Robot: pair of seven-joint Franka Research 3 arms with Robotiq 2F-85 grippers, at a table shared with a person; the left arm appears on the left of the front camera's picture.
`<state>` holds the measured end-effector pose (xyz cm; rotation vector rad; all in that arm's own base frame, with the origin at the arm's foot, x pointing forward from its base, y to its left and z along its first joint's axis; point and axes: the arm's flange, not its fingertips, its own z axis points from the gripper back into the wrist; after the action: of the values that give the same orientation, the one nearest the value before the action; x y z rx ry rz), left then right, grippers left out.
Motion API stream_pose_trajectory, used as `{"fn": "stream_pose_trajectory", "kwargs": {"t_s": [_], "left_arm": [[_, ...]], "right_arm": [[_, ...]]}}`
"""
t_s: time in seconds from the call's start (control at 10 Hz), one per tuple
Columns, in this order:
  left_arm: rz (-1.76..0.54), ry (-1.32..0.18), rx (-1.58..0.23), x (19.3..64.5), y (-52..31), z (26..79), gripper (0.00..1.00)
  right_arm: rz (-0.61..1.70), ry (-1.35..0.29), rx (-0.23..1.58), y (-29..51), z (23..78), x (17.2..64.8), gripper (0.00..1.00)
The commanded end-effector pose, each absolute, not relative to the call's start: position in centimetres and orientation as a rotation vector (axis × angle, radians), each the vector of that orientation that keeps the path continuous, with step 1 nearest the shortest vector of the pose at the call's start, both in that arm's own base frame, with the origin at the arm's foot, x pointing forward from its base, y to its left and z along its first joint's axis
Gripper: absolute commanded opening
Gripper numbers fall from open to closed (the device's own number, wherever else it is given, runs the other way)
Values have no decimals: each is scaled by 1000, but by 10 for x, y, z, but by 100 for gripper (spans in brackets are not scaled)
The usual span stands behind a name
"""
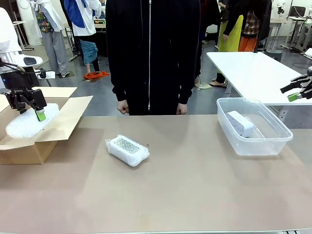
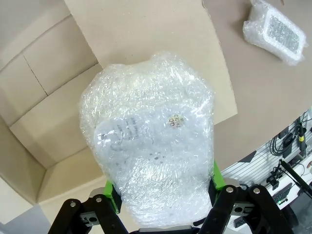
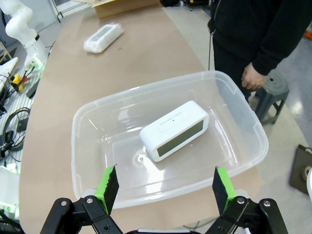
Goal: Separate and place wrapped and unwrapped clocks.
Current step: If the picked Digital clock is wrapped, place it in the Package Box ; if not, place it in the Organizing box.
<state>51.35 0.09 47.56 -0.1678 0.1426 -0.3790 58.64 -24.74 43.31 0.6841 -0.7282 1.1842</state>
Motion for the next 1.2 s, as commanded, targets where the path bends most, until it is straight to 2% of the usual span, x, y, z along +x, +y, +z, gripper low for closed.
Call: {"fn": "stream_pose_trajectory", "kwargs": {"t_s": [0.0,0.5,1.1], "left_arm": [[-364,142,-147,529,0,472,81],[-247,135,-136,606,46,469,81],[-172,107,-105,649,88,426,81]], "right_arm": [[1183,-731,682,-246,433,586,100],[1183,-731,682,-246,433,586,100],[1183,-731,682,-246,433,586,100]]}}
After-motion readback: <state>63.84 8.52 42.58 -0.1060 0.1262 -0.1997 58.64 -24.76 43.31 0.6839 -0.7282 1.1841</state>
